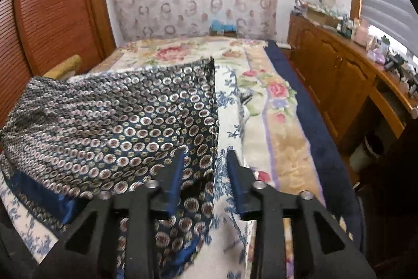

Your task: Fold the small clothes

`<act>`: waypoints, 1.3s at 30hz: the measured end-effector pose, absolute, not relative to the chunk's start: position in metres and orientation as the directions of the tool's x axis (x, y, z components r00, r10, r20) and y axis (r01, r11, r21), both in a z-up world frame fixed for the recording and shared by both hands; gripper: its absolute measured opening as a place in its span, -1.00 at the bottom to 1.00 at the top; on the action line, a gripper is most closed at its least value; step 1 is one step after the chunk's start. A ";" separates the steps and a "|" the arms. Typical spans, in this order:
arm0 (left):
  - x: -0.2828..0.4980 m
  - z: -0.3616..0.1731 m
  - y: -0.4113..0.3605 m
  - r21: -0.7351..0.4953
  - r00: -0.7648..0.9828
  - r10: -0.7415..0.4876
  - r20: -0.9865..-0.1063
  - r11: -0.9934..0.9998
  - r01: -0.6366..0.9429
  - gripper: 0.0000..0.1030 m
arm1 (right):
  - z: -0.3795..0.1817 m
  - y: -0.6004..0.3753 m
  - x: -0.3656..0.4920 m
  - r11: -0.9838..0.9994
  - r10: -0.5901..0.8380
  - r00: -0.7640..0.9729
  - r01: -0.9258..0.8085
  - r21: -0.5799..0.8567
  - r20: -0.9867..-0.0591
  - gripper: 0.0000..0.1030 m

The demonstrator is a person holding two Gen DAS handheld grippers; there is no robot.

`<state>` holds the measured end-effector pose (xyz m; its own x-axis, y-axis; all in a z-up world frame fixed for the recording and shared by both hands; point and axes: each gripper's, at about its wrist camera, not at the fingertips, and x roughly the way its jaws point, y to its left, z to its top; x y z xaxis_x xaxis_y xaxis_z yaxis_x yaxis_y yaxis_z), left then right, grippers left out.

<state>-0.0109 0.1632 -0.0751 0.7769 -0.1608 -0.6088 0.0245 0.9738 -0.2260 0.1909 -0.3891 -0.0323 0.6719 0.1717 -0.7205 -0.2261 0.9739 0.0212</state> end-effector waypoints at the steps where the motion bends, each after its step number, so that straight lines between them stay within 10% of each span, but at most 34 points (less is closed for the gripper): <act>1: -0.011 -0.075 0.162 -0.226 0.776 -0.162 -0.609 0.974 0.026 -1.00 | -0.039 -0.390 0.199 0.976 0.169 0.655 -0.215 0.032 -0.736 -0.24; 6: -0.008 -0.079 0.161 -0.221 0.768 -0.158 -0.621 0.975 0.022 -1.00 | -0.061 -0.389 0.220 0.973 0.199 0.592 -0.214 0.086 -0.781 -0.31; 10: -0.007 -0.083 0.164 -0.223 0.765 -0.157 -0.624 0.975 0.018 -1.00 | -0.059 -0.381 0.214 0.960 0.234 0.593 -0.266 0.086 -0.771 -0.96; 26: -0.027 -0.073 0.169 -0.228 0.744 -0.175 -0.645 0.973 0.031 -1.00 | -0.011 -0.379 0.144 0.952 0.200 0.682 -0.304 -0.024 -0.704 -1.00; 39: -0.017 -0.087 0.170 -0.186 0.695 -0.115 -0.710 0.982 -0.027 -0.69 | -0.007 -0.330 0.157 0.939 0.193 0.727 -0.331 -0.091 -0.659 -0.09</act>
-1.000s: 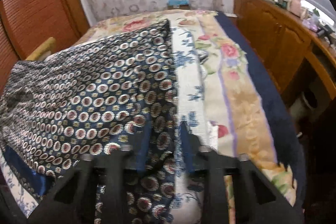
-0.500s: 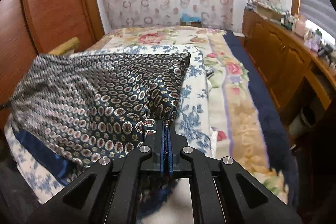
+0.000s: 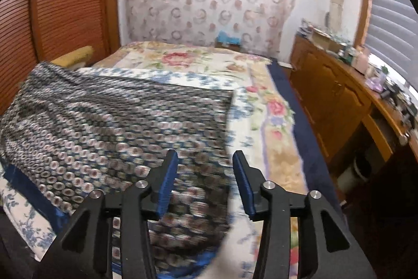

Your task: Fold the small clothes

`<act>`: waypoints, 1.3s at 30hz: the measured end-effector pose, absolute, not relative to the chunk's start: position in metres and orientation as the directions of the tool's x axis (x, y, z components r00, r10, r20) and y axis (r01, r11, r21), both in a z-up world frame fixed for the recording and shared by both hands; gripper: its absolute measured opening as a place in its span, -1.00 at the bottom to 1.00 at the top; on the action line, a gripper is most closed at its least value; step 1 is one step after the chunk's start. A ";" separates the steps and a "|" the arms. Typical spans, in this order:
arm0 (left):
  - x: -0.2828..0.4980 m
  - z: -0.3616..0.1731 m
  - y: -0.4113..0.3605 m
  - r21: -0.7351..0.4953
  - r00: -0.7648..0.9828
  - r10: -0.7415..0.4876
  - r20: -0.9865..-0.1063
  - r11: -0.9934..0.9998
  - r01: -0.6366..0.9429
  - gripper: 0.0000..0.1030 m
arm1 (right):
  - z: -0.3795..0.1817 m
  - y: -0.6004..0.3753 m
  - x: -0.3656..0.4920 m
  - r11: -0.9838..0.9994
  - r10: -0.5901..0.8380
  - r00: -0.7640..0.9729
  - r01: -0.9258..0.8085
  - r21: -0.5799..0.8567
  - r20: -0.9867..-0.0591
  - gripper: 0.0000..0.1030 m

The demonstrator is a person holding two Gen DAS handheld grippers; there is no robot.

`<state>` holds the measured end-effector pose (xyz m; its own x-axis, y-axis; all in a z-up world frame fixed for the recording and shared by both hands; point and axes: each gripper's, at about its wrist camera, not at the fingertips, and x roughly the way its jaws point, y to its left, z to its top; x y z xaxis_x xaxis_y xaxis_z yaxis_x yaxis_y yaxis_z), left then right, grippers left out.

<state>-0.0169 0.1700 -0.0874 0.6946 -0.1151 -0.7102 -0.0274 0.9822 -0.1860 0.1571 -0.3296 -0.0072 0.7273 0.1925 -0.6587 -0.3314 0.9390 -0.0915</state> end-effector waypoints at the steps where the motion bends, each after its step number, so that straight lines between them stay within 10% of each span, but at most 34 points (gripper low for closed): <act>1: -0.016 -0.090 0.170 -0.193 0.687 -0.120 -0.717 0.981 -0.029 -0.67 | -0.010 -0.323 0.158 0.935 0.202 0.722 -0.344 -0.090 -0.662 -0.07; 35: -0.006 -0.109 0.162 -0.280 0.651 -0.187 -0.736 0.959 -0.042 -0.53 | -0.075 -0.245 0.158 0.873 0.294 0.575 -0.486 -0.030 -0.763 0.01; 39: -0.003 -0.110 0.156 -0.263 0.662 -0.173 -0.729 0.964 -0.038 -0.93 | -0.076 -0.244 0.158 0.875 0.298 0.573 -0.484 -0.023 -0.764 0.02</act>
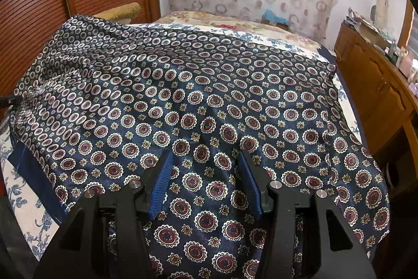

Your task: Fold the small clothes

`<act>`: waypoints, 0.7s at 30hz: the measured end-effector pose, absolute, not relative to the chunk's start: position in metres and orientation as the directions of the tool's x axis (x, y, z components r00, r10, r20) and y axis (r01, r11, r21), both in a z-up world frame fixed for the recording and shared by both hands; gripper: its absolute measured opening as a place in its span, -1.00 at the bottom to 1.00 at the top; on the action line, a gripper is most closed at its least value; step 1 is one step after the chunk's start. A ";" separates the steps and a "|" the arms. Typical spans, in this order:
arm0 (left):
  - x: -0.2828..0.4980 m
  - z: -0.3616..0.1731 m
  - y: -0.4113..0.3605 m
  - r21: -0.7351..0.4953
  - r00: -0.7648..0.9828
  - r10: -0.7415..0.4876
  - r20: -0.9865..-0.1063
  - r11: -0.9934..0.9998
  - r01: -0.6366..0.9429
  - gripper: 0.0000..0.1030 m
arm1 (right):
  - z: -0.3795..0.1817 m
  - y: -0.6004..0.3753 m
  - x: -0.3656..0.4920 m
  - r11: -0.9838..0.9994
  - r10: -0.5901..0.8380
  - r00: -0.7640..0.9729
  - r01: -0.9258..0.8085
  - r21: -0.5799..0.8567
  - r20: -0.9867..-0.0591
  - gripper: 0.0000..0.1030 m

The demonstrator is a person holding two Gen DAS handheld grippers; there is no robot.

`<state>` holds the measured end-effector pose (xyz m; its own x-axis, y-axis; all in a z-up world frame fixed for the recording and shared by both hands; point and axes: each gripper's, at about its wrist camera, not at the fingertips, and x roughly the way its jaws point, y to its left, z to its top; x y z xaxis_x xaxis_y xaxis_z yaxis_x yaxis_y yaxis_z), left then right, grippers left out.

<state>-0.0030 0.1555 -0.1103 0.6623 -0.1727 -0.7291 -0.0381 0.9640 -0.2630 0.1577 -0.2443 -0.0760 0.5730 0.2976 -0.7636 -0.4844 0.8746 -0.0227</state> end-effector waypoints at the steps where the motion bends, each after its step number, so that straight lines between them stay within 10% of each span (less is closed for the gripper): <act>1: -0.003 -0.109 0.153 -0.260 0.668 -0.174 -0.723 0.965 -0.031 -0.96 | -0.076 -0.245 0.158 0.875 0.298 0.573 -0.484 -0.021 -0.764 0.02; 21: 0.031 0.005 0.060 -0.161 0.830 -0.259 -0.494 0.965 0.206 -0.97 | -0.074 -0.248 0.156 0.876 0.315 0.566 -0.482 0.004 -0.762 0.02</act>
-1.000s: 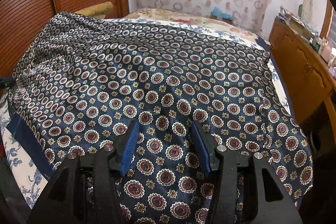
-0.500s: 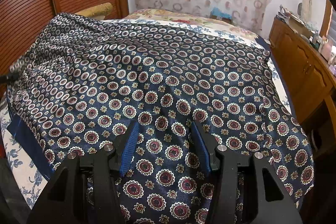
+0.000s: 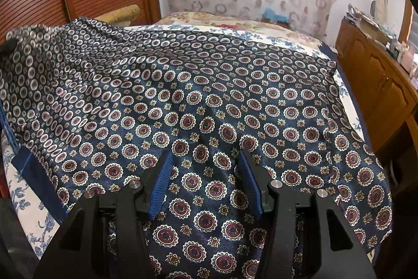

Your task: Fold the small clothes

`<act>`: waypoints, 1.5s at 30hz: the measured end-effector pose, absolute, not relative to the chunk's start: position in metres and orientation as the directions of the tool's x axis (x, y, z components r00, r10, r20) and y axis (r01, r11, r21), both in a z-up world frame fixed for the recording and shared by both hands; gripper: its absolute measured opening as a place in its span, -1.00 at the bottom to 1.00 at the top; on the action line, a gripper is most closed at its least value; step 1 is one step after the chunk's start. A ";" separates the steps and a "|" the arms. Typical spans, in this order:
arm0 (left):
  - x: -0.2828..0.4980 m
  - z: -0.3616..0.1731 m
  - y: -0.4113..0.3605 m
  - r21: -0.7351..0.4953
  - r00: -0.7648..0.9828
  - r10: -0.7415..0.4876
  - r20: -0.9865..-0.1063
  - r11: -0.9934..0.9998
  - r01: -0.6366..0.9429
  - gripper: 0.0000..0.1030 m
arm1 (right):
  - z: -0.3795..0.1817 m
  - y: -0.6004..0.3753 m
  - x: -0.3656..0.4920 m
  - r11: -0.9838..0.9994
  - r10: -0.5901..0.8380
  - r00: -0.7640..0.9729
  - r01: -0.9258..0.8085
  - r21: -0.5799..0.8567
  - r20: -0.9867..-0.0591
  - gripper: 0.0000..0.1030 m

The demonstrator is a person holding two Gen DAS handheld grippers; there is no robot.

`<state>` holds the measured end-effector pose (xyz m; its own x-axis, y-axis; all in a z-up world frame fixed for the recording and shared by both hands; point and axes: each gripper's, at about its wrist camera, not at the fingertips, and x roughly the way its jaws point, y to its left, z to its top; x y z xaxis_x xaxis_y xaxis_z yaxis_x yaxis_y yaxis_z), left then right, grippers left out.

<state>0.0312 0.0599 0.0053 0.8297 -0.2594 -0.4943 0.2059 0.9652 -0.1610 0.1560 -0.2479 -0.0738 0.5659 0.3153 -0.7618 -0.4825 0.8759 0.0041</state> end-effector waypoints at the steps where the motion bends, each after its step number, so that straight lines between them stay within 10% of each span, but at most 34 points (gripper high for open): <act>1: 0.034 0.009 0.054 -0.150 0.832 -0.260 -0.489 0.965 0.214 -0.97 | -0.074 -0.248 0.156 0.876 0.315 0.566 -0.483 0.004 -0.762 0.02; 31: 0.087 0.075 -0.084 -0.070 0.773 -0.474 -0.422 0.867 0.493 -0.97 | -0.009 -0.320 0.117 0.943 0.251 0.741 -0.332 -0.015 -0.622 0.02; 45: 0.112 0.049 -0.144 -0.113 0.628 -0.529 -0.572 0.808 0.578 -0.79 | -0.009 -0.349 0.112 0.948 0.290 0.735 -0.310 0.076 -0.613 0.02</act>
<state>0.1123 -0.1436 0.0485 0.6275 -0.5287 -0.5715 0.5780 0.8082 -0.1130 0.1122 -0.3493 -0.0088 0.7354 0.2899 -0.6125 -0.3103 0.9476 0.0758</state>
